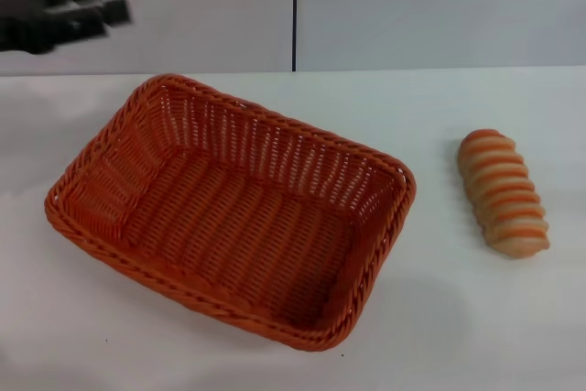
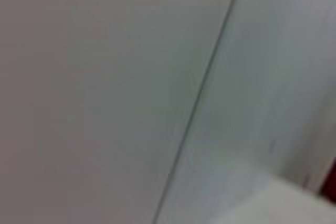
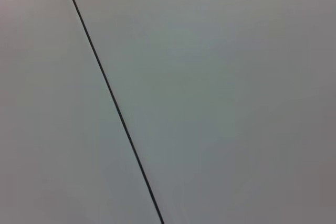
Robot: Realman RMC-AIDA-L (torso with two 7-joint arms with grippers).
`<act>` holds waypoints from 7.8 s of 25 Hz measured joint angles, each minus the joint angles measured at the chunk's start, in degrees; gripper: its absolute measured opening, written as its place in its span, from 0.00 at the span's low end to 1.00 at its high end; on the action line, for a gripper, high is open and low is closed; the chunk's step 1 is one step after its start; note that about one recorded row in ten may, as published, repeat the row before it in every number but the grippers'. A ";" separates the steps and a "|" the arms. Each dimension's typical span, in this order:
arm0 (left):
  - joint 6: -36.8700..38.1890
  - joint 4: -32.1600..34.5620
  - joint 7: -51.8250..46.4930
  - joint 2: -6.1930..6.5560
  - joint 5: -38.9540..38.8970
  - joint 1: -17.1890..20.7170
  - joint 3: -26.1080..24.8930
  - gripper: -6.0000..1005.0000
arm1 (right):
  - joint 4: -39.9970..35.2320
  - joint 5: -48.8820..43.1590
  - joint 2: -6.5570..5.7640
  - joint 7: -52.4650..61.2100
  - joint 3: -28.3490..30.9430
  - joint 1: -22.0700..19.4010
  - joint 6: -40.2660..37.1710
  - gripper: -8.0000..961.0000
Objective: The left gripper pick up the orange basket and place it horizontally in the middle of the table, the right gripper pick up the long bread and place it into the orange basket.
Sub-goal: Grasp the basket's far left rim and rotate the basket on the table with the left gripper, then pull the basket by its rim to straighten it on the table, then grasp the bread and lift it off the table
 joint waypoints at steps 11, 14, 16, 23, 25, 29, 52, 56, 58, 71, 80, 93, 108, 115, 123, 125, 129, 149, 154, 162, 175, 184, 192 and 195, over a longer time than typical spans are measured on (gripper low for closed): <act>-1.38 9.41 -13.77 -4.06 28.43 -9.99 1.12 0.76 | -0.51 -0.27 -0.17 -0.16 0.66 -2.23 1.73 0.75; -2.56 9.44 -15.52 -5.44 35.66 -12.61 1.71 0.76 | -0.51 -0.32 -0.17 -0.34 0.66 -2.25 1.86 0.75; -3.10 9.22 -15.91 -5.60 36.78 -13.06 2.17 0.76 | -0.51 -0.40 -0.16 -0.37 0.66 -2.22 2.06 0.75; -8.85 7.91 -16.79 -5.73 37.99 -12.74 7.26 0.75 | -0.50 -0.23 -0.16 -0.16 0.66 -2.19 2.51 0.75; -10.19 7.44 -16.80 -5.74 38.01 -12.59 8.35 0.75 | -0.43 -0.02 -0.17 -0.06 0.68 -2.19 2.49 0.75; -11.86 6.87 -16.82 -5.77 38.14 -12.57 8.98 0.75 | 0.00 0.05 -0.17 -0.03 0.75 -1.83 2.52 0.75; -14.45 2.95 -16.85 -5.82 40.57 -13.11 10.63 0.73 | 0.11 -0.02 0.06 0.02 0.65 0.49 5.43 0.75; -14.58 2.61 -16.88 -5.87 40.58 -13.16 10.79 0.73 | 0.10 0.14 -0.07 0.02 0.70 0.59 6.10 0.75; -14.72 2.28 -16.89 -5.88 40.58 -13.23 11.42 0.73 | 0.07 0.17 -0.09 0.02 0.72 0.61 6.24 0.75; -16.56 4.08 -16.56 -6.14 39.73 -13.00 14.88 0.47 | 0.11 0.23 0.13 -0.38 1.55 1.72 8.92 0.75; -17.20 4.04 -16.76 -6.16 39.68 -12.90 14.94 0.23 | 0.14 0.25 0.01 -0.35 2.87 1.65 9.83 0.75; -15.14 3.78 -28.09 -5.85 36.77 -12.75 12.00 0.21 | 0.20 0.25 -0.33 -0.03 4.61 2.56 9.90 0.75; -9.39 7.16 -41.57 -5.61 34.24 -6.99 0.64 0.20 | 0.08 0.22 -1.21 0.01 4.61 3.98 10.87 0.75; -9.23 7.32 -41.84 -5.66 29.46 -3.35 0.50 0.20 | -0.15 0.13 -1.70 0.03 4.19 5.13 12.41 0.75; -8.25 5.19 -41.17 -5.62 26.26 -0.79 0.96 0.23 | 0.00 -0.26 -2.11 0.02 3.94 7.02 14.18 0.75; -7.91 4.81 -41.01 -5.53 26.17 -0.88 0.85 0.23 | 0.03 -0.30 -2.11 -0.07 3.90 7.30 14.29 0.75; -7.91 4.70 -39.84 -5.38 25.72 -0.66 0.32 0.25 | -0.02 -0.32 -2.10 -0.09 3.89 7.40 14.32 0.75; -7.48 -12.88 7.75 -5.88 -12.87 2.12 -13.16 0.70 | -28.44 -27.15 -11.79 46.27 -11.06 9.02 0.37 0.75; -2.38 -24.50 28.59 -5.93 -24.56 2.10 -13.15 0.69 | -41.06 -46.95 -15.06 60.23 -11.34 17.13 -15.26 0.75; 5.81 -36.80 54.06 -6.10 -31.37 1.66 -13.62 0.69 | -41.15 -61.04 -15.75 61.69 -23.94 24.45 -22.16 0.75; 7.94 -40.33 60.85 -6.19 -31.94 2.06 -13.09 0.68 | -34.32 -69.89 -11.14 61.62 -31.58 25.39 -5.69 0.75; 8.43 -40.62 61.62 -6.08 -31.94 2.00 -11.28 0.68 | -29.07 -69.89 -9.31 61.06 -32.89 25.56 5.33 0.75; 9.32 -40.97 64.63 -6.21 -31.94 2.24 -8.39 0.67 | -25.92 -69.74 -8.48 60.32 -32.92 26.64 8.46 0.75; 9.49 -41.13 64.65 -6.25 -31.95 2.41 -8.36 0.66 | -24.48 -69.94 -8.37 60.31 -32.92 27.26 9.56 0.75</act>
